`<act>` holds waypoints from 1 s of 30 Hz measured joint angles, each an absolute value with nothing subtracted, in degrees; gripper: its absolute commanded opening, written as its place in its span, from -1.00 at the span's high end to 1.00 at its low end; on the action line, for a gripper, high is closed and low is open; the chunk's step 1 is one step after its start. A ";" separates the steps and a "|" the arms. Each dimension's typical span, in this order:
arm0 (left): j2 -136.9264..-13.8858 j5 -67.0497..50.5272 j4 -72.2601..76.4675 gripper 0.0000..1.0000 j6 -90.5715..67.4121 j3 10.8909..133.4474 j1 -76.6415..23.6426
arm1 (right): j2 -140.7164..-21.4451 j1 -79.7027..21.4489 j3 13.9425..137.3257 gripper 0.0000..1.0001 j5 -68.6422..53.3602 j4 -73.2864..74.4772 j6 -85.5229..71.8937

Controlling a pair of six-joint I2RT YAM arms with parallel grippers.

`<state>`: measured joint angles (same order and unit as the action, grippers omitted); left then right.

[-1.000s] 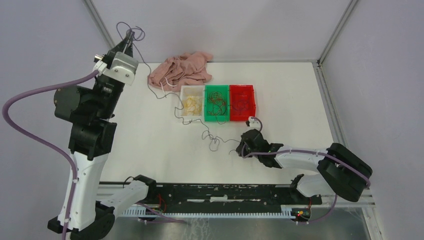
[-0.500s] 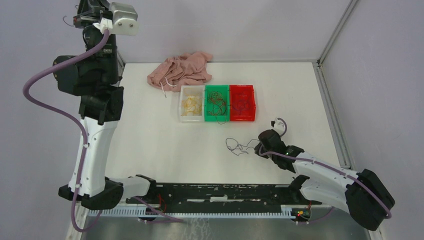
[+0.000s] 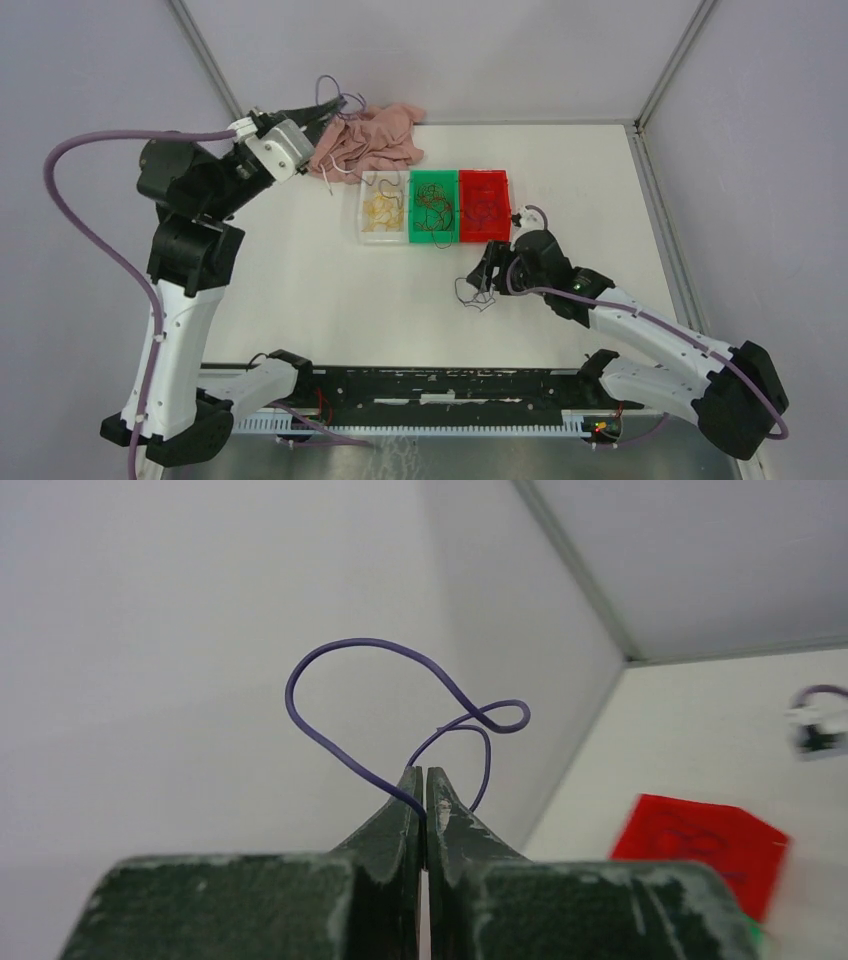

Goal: Untangle the cables
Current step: Untie the cable.

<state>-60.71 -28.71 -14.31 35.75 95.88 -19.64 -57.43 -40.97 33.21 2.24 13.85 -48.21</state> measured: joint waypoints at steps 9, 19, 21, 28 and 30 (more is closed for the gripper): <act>-63.11 -44.25 -18.17 0.94 21.30 86.41 -20.93 | -59.59 -40.05 40.53 -0.62 -13.52 18.76 -37.80; -63.22 -48.27 -16.95 0.94 12.84 84.88 -23.83 | -62.63 -40.01 55.33 -0.70 -22.20 15.16 -28.47; -63.22 -48.56 -16.12 0.94 11.38 84.38 -24.25 | -62.78 -40.01 54.59 -0.70 -23.75 8.91 -28.53; -63.22 -48.69 -15.27 0.94 8.36 82.04 -25.23 | -68.03 -40.49 52.64 -0.59 -27.22 -16.23 -32.67; -63.22 -48.66 -14.72 0.94 7.46 81.67 -25.39 | -70.28 -40.88 52.95 -0.52 -27.22 -19.81 -33.34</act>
